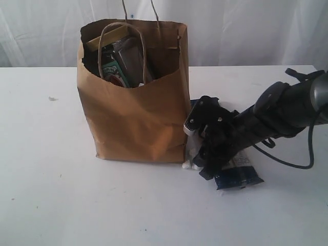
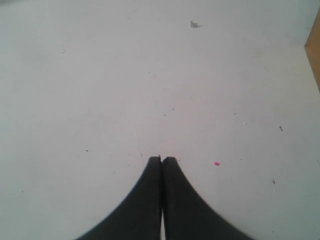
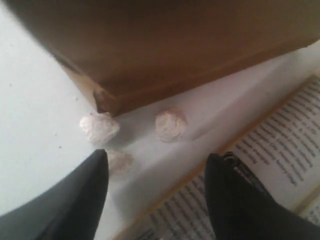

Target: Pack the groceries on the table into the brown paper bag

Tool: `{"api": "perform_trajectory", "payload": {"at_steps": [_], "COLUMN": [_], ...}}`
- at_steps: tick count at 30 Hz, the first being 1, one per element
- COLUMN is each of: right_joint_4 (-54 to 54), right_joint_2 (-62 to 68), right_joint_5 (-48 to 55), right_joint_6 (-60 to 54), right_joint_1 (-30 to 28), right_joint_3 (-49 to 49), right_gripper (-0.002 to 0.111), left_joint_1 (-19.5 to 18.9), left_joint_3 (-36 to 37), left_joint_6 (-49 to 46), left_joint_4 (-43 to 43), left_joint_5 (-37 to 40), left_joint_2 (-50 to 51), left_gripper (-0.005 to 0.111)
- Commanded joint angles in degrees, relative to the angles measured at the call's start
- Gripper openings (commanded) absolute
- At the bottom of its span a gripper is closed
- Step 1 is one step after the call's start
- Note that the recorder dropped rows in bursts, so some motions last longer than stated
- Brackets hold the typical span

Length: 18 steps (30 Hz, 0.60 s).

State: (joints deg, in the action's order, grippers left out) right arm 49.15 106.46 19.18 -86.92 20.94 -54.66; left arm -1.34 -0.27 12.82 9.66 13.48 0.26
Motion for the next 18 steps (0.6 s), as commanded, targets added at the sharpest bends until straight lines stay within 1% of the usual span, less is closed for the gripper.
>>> {"api": "perform_trajectory", "payload": {"at_steps": [1, 4, 6, 16, 18], "right_joint_4": [3.67, 9.25, 10.99, 12.69, 12.69], "right_joint_2": [0.70, 1.80, 2.59, 3.29, 3.41], "right_joint_5": [-1.53, -0.73, -0.44, -4.81, -4.91], "right_joint_6": [-4.71, -10.12, -12.49, -13.41, -13.41], "right_joint_1": [-0.32, -0.32, -0.32, -0.32, -0.32], "right_joint_3": [-0.16, -0.16, -0.16, -0.16, -0.39], "right_gripper": [0.054, 0.054, 0.054, 0.054, 0.052], "left_joint_1": [0.11, 0.11, 0.11, 0.11, 0.11], "left_joint_3": [0.27, 0.27, 0.27, 0.27, 0.27], "left_joint_6": [-0.03, -0.03, -0.03, -0.03, -0.03], "left_joint_4": [-0.21, -0.21, -0.21, -0.21, -0.21], "left_joint_5": [-0.23, -0.23, -0.23, -0.23, -0.23], "left_joint_2": [-0.26, -0.26, -0.26, -0.26, -0.26], "left_gripper": [0.000, 0.000, 0.000, 0.000, 0.000]}}
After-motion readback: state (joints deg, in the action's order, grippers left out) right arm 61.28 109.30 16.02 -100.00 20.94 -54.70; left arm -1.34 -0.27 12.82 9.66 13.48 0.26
